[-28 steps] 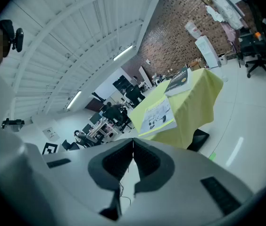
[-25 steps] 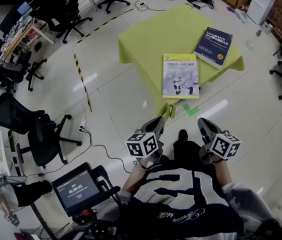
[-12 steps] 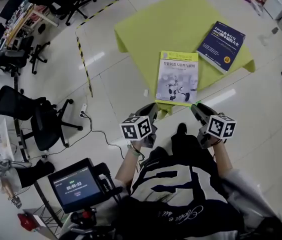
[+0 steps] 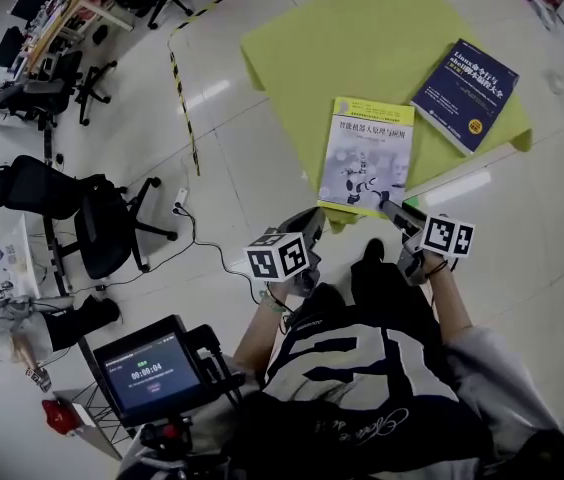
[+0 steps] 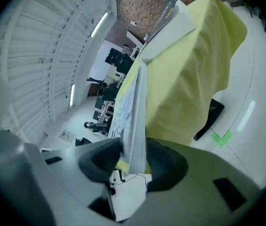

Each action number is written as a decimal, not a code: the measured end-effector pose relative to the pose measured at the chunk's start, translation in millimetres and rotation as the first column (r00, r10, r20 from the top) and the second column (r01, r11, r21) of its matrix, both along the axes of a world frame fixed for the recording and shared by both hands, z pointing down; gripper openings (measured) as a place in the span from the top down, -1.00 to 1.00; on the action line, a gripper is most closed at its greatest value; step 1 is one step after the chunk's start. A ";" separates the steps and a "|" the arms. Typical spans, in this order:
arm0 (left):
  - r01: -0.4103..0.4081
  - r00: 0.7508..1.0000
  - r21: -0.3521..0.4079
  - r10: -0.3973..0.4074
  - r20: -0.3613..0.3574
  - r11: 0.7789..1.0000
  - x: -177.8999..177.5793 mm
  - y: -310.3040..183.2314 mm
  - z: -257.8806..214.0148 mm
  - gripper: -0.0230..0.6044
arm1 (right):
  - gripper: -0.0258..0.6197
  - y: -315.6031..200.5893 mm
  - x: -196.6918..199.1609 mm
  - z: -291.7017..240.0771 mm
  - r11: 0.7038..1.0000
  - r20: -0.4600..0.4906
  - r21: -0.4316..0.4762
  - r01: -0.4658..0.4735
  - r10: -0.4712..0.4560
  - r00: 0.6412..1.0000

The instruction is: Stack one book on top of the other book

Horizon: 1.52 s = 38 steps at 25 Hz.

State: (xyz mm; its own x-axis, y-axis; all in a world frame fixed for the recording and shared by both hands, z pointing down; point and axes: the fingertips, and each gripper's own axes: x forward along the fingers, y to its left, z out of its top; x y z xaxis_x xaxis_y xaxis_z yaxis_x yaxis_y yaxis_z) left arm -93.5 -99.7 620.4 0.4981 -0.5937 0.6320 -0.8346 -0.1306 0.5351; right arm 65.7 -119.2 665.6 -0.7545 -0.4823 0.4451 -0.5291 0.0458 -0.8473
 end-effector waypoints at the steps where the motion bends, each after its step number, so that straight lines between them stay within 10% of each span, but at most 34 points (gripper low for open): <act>1: 0.003 1.000 -0.004 -0.003 -0.004 1.000 3.3 2.1 1.9 0.91 | 0.48 2.8 2.5 0.4 1.000 0.012 0.000 0.000 0.000 1.000; 17: 0.023 0.983 -0.100 -0.041 -0.180 0.995 8.9 15.2 9.2 0.48 | 0.69 44.5 28.9 -27.9 0.997 0.100 0.024 0.067 -0.069 0.993; 33: -0.153 0.858 -0.263 -0.005 -0.514 0.953 68.0 20.6 53.1 0.42 | 0.69 75.0 49.5 -22.0 0.991 0.039 0.007 0.133 -0.133 0.990; 38: -0.171 0.890 -0.218 0.056 -0.452 0.961 73.0 5.6 57.7 0.49 | 0.69 67.2 47.1 -18.4 0.989 -0.014 0.019 0.148 -0.147 0.989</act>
